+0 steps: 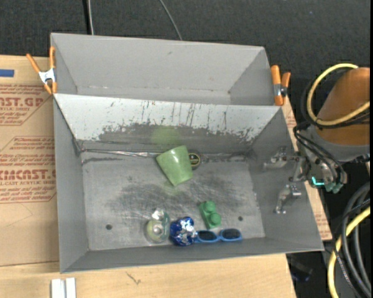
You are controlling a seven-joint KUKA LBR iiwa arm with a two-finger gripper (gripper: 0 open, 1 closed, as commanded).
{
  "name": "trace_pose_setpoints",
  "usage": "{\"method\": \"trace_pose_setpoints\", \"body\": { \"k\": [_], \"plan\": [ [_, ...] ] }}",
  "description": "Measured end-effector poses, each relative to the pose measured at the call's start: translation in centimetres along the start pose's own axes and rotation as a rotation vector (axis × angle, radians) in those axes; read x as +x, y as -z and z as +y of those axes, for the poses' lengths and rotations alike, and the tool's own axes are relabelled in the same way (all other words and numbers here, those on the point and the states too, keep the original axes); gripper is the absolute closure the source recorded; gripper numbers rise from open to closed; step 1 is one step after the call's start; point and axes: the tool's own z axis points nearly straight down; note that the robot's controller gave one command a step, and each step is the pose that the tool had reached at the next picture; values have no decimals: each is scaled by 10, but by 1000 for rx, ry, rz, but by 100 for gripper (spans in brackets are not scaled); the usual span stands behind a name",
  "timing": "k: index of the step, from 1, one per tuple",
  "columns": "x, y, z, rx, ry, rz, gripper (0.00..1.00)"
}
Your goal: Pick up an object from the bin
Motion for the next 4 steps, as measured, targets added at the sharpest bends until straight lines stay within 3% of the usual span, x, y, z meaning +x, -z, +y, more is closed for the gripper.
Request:
{"method": "trace_pose_setpoints", "body": {
  "k": [1, 2, 3, 4],
  "plan": [
    [24, -109, 10, 1, 253, -8, 0],
    [24, -113, 73, 10, 323, -24, 0],
    [19, -113, 136, 7, 311, -19, 0],
    [18, -112, 136, 5, 311, -20, 100]
  ]
}}
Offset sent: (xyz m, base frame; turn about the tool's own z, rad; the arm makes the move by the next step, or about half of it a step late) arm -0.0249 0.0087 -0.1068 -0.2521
